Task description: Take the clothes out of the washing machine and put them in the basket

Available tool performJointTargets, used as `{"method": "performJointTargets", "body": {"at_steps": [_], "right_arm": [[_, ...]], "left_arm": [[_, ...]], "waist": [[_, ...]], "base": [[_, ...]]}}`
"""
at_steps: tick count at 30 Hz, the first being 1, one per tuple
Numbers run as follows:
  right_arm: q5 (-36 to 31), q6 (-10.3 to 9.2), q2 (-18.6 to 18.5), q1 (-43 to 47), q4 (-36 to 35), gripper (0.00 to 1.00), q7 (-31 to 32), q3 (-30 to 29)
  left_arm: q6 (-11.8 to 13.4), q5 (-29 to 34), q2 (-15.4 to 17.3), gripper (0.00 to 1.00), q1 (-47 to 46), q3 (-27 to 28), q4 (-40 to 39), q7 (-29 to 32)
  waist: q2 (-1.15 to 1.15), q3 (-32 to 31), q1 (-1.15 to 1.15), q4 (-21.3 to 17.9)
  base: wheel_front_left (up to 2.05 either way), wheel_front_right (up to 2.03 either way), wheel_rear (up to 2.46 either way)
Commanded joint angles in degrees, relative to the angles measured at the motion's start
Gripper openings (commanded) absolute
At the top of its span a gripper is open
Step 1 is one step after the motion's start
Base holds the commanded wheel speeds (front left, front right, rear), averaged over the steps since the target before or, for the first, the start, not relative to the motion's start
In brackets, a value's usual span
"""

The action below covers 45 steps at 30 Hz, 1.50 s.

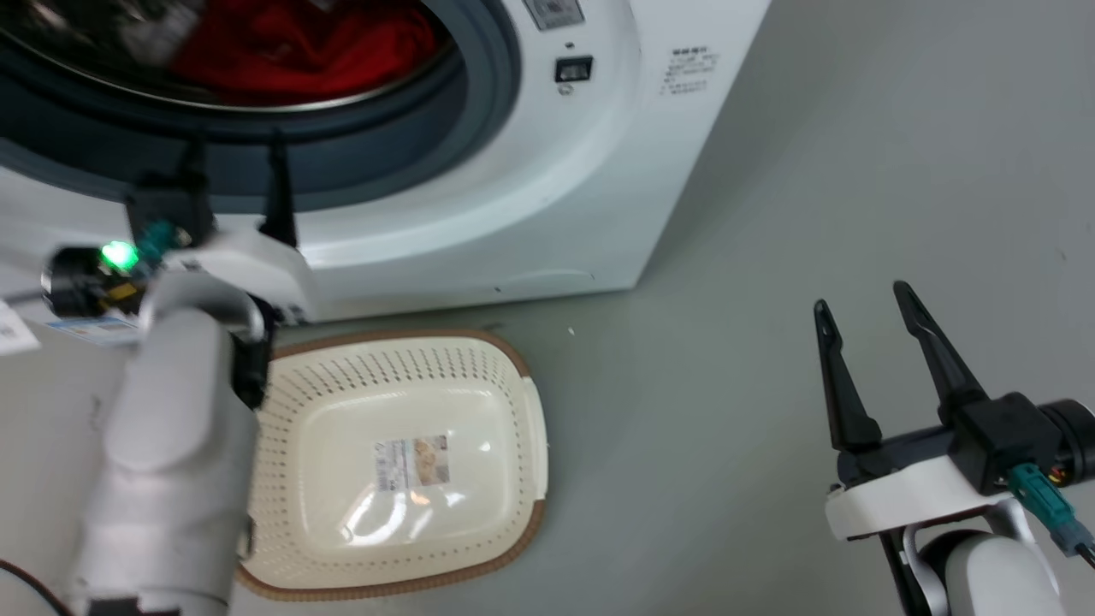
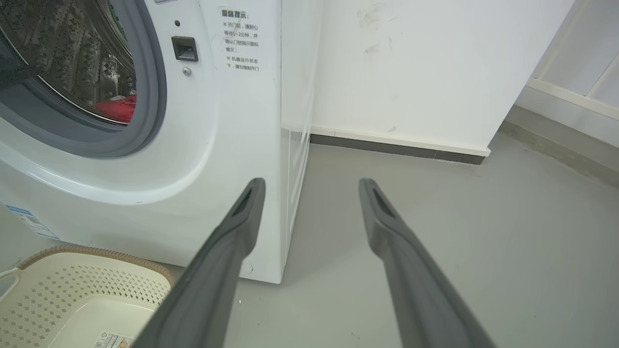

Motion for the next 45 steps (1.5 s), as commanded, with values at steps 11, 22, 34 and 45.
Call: {"method": "performJointTargets", "body": {"at_steps": [11,22,34,45], "right_arm": [[2.9,-0.04,0.2,-6.1,3.1,1.0,-3.3,3.8],[5.7,-0.04,0.2,-9.0,5.8,1.0,-5.4,7.9],[8.3,-0.04,0.2,-9.9,7.9,1.0,-6.5,12.4],[9.7,-0.04,0.2,-10.4,9.2,1.0,-6.8,13.3]], "left_arm": [[-2.3,1.7,8.9,1.0,-20.1,-0.9,11.2,6.1],[-4.9,3.2,15.9,1.0,-35.9,-3.6,19.9,18.3],[-6.3,2.0,21.3,1.0,-47.5,-6.0,25.2,41.7],[-4.2,0.6,23.0,0.0,-45.8,-6.0,21.6,49.5]], "waist": [[0.0,13.7,-0.01,-9.1],[0.0,20.0,-0.01,-14.1],[0.0,23.5,-0.01,-18.6],[0.0,23.8,-0.01,-19.5]], "base": [[0.0,0.0,0.0],[0.0,0.0,0.0],[0.0,0.0,0.0],[0.0,0.0,0.0]]}}
